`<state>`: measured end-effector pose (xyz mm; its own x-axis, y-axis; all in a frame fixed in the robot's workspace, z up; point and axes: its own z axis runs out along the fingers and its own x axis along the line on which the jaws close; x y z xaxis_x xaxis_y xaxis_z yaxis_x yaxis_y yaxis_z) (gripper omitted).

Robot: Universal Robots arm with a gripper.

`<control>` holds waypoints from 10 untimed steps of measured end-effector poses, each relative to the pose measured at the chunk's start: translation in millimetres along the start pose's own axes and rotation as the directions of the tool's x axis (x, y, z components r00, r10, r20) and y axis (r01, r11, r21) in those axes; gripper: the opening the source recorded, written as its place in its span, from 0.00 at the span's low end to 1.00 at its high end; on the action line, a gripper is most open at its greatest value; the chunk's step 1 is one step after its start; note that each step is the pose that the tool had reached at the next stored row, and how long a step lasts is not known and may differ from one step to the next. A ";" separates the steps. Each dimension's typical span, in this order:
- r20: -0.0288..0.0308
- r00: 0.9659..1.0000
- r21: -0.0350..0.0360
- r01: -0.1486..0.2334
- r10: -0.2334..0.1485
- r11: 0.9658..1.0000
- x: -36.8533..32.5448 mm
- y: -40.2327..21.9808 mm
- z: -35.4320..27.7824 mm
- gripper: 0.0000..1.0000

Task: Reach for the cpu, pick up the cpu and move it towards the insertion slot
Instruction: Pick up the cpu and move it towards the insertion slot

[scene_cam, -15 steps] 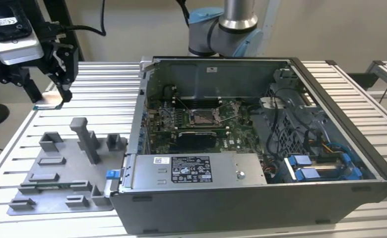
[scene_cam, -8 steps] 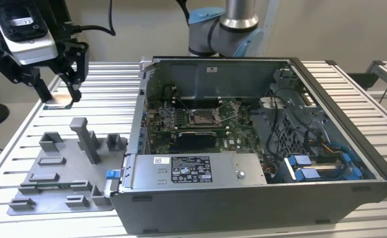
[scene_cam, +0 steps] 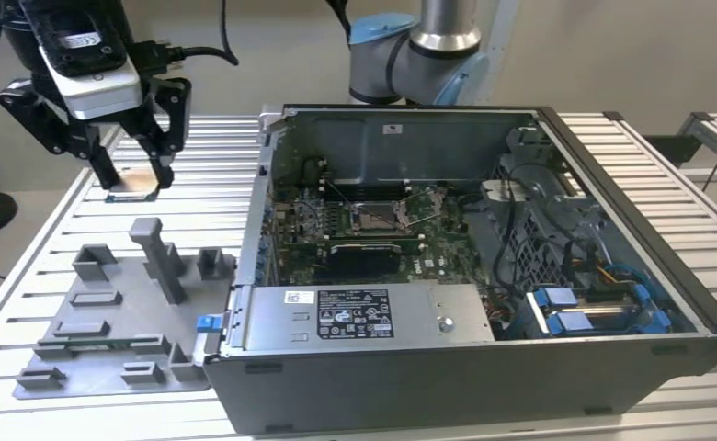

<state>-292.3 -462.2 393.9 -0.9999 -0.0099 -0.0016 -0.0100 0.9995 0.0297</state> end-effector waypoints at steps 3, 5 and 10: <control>0.000 1.000 0.000 0.000 0.000 1.000 -8.6 -0.1 0.0 0.00; 0.000 1.000 0.000 0.000 0.000 1.000 -12.3 -0.1 0.0 0.00; 0.000 1.000 0.000 0.000 0.000 1.000 -20.4 -0.2 0.0 0.00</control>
<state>-271.8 -462.2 393.9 -0.9999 -0.0099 -0.0016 -0.0100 0.9995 0.0296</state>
